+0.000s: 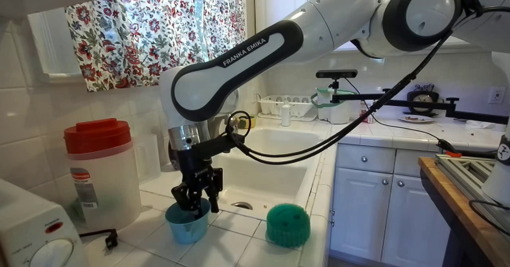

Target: Put the cup into the sink

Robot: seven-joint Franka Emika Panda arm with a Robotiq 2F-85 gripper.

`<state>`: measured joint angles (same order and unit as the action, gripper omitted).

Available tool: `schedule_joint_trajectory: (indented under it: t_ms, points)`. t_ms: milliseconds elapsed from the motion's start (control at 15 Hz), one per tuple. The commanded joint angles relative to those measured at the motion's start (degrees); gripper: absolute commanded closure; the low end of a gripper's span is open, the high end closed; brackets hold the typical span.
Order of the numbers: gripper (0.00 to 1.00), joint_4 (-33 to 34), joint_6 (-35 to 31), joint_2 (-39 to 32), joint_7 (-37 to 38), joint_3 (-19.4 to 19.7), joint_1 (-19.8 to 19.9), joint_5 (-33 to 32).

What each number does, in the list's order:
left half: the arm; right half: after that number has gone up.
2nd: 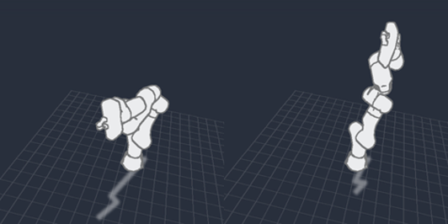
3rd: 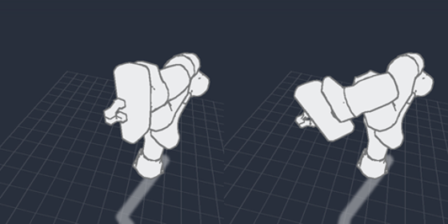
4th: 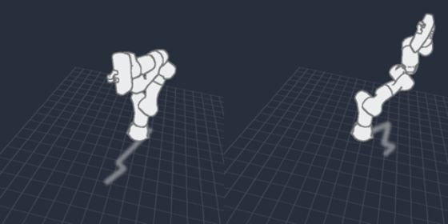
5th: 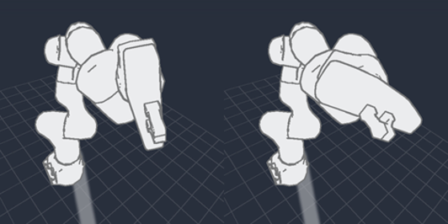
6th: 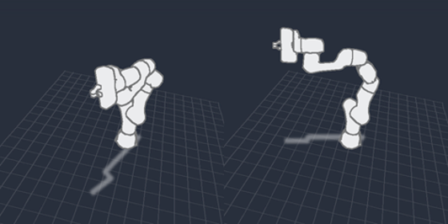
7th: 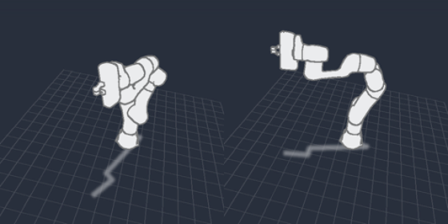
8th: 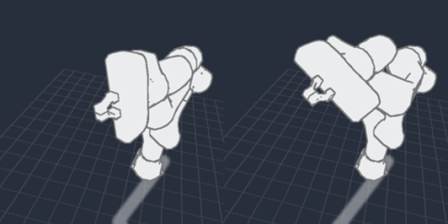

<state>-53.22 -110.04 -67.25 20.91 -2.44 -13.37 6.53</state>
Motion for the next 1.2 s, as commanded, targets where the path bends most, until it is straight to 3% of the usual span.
schedule_joint_trajectory:
  t_ms: [0, 133, 200, 267, 400, 533, 600, 733, 1067, 1133]
  points:
    - [0.49, 0.00, 0.00, 0.00, 0.00, 0.00, 0.00, 0.00]
    - [0.49, 0.00, 0.00, 0.00, 0.00, 0.00, 0.00, 0.00]
    - [0.60, 0.00, 0.00, 0.00, 0.00, 0.00, 0.00, 0.00]
    - [0.27, -0.01, 0.20, 0.03, 0.14, 0.22, -0.14, -0.26]
    - [0.31, -0.10, -0.04, 0.06, 0.30, 0.32, -0.22, -0.30]
    - [0.19, -0.36, -0.45, 0.19, 0.49, 0.42, -0.24, -0.30]
    - [0.60, -0.37, -0.53, 0.19, 0.58, 0.52, -0.32, -0.40]
    - [0.57, -0.31, -0.57, 0.18, 0.76, 0.64, -0.43, -0.47]
    - [0.96, -0.32, -0.58, 0.17, 0.74, 0.68, -0.39, -0.46]
    - [0.99, -0.19, -0.57, 0.07, 0.67, 0.66, -0.34, -0.42]
